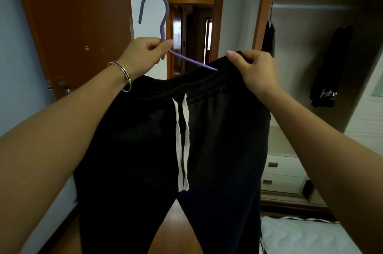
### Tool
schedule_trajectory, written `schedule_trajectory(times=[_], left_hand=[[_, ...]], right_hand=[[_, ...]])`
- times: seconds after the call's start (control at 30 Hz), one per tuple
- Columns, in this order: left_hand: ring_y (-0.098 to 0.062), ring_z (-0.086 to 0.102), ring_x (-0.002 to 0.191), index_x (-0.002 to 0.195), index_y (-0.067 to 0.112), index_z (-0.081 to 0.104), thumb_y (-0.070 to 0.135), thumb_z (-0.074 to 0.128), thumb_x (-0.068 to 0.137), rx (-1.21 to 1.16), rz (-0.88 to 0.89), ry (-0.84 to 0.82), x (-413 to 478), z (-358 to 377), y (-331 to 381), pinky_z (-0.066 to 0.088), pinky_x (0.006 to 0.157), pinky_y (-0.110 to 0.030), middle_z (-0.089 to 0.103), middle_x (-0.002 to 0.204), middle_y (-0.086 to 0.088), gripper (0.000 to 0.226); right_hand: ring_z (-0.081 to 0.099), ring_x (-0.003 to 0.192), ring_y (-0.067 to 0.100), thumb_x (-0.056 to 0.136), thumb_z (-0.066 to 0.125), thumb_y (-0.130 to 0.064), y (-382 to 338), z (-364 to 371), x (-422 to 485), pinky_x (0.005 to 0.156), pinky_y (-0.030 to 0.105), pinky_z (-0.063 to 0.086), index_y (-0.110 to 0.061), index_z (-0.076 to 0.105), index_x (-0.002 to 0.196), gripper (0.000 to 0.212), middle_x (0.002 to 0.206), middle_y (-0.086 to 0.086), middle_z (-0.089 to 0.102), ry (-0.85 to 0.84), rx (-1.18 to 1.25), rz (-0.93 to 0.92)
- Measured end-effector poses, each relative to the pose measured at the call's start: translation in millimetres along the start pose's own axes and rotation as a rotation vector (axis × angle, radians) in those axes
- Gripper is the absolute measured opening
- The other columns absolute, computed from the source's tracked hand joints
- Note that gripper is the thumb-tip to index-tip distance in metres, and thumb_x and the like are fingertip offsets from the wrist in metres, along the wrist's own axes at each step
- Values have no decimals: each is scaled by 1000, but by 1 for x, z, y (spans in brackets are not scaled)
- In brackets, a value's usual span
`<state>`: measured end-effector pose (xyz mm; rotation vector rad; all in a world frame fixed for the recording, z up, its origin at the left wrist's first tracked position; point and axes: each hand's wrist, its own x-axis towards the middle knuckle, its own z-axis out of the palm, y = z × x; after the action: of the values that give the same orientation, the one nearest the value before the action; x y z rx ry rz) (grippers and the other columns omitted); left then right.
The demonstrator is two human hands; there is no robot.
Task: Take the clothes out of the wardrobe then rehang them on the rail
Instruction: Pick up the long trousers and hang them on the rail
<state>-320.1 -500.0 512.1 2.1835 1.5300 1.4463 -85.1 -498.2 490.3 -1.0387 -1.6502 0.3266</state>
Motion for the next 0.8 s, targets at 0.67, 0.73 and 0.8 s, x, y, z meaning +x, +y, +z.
schedule_trajectory(times=[0.67,0.73,0.8], left_hand=[[5,48,44,68,16,60,35,48,92,-339,161,-143,199,121,-130,35,51,0,54,51,10,33],[10,50,72,97,13,63,32,54,89,-253,333,-71,214,137,-149,35,71,1,59,88,4,23],[-4,42,102,116,11,57,43,56,83,-69,527,-5,227,155,-173,30,90,-14,50,114,-2,46]], right_hand=[[48,58,4,95,46,-31,75,110,194,59,16,39,-14,64,106,27,67,-6,53,-317,-527,-65],[44,57,4,96,46,-30,99,110,209,57,16,35,-14,67,104,28,66,-6,50,-231,-529,-46],[45,60,9,95,47,-31,125,107,223,60,20,37,-13,69,100,28,68,-1,54,-145,-536,-13]])
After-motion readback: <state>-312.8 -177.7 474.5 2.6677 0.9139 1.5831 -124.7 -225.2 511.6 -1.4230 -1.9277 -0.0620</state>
